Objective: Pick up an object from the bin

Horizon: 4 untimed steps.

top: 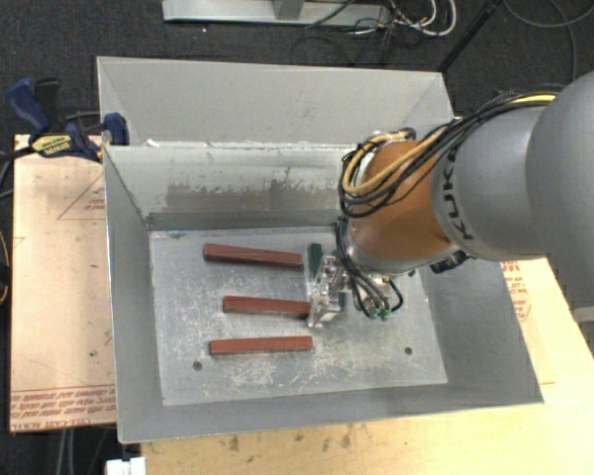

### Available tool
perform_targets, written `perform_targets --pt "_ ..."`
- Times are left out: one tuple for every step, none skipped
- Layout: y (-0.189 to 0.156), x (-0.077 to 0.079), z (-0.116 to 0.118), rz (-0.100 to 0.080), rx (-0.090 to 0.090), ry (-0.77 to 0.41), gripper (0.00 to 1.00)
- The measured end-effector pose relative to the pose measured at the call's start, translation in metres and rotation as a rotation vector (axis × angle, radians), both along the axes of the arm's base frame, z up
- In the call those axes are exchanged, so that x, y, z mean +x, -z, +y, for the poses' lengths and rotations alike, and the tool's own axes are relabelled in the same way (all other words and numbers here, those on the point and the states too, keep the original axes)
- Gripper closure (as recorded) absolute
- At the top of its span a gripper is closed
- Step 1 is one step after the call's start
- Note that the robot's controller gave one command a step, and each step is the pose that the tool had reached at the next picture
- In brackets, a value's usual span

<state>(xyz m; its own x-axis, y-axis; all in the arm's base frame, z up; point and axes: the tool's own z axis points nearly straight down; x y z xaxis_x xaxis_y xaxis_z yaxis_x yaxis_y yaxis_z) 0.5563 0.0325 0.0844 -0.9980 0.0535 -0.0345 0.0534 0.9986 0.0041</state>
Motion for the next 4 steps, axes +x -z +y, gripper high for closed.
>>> perform_targets --pt "-0.125 0.021 -0.013 0.031 -0.009 -0.447 1.0" --pt "-0.139 0.024 -0.015 0.029 -0.01 -0.486 0.0" --pt "-0.139 0.024 -0.015 0.029 -0.01 -0.486 0.0" --pt "-0.097 0.032 -0.016 0.023 -0.013 -0.542 0.0"
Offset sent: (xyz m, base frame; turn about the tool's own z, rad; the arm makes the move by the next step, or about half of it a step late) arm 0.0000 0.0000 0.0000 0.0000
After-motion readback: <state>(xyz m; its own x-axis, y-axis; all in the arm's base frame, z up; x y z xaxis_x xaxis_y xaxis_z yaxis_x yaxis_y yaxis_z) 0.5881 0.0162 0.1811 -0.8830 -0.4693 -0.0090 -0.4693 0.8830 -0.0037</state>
